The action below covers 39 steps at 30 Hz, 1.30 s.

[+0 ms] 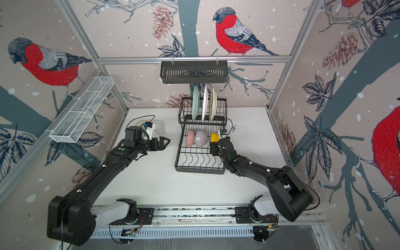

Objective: Unload the mixed dishes from the dish rack
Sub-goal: 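Lift the yellow bowl out of the rack with the right gripper, then bring the yellow bowl toward the left gripper while the left gripper approaches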

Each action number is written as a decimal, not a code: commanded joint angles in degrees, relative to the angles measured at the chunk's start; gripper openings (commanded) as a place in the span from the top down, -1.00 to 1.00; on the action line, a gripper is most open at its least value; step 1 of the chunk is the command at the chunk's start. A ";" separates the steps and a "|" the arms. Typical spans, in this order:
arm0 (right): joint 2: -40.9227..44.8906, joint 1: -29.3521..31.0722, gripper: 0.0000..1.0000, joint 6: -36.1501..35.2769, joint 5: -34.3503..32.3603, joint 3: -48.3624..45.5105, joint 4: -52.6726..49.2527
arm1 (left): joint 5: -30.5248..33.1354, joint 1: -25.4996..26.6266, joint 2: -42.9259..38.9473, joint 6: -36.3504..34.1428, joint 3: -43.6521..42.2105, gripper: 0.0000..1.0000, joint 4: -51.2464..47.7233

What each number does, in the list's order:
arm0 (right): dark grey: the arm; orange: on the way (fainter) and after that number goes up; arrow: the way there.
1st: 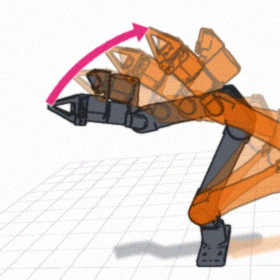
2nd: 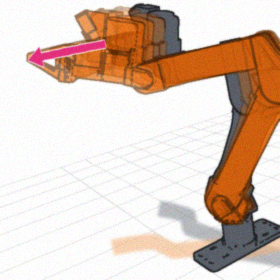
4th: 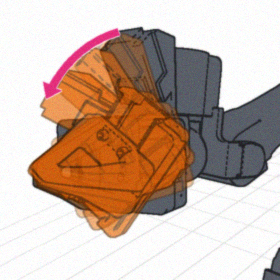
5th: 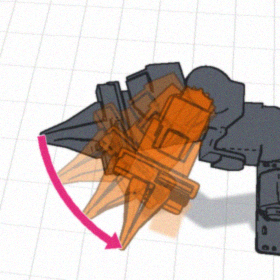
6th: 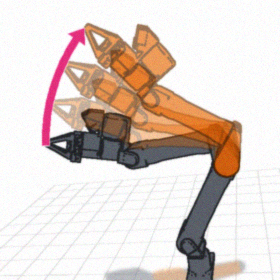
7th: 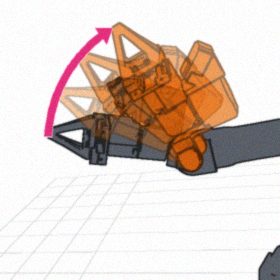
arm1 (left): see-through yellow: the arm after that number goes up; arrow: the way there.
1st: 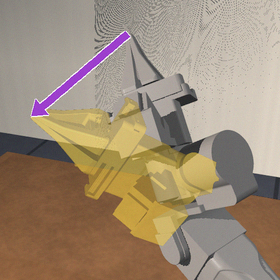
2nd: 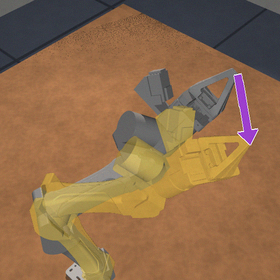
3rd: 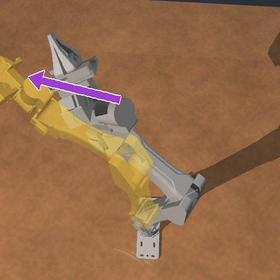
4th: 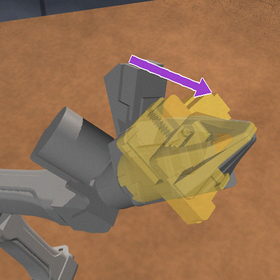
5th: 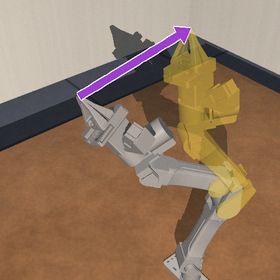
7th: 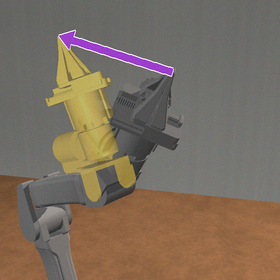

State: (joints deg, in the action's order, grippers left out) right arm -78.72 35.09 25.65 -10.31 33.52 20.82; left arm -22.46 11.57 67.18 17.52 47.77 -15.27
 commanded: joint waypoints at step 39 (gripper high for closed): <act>13.22 -0.24 -0.20 7.59 18.20 -4.12 1.87 | -4.67 9.78 0.49 13.94 -5.46 -0.95 17.92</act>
State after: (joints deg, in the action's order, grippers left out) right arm -65.78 35.00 33.04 4.64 28.73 19.99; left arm -28.16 20.23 67.13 27.55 43.29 -4.05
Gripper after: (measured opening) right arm 0.682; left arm 0.973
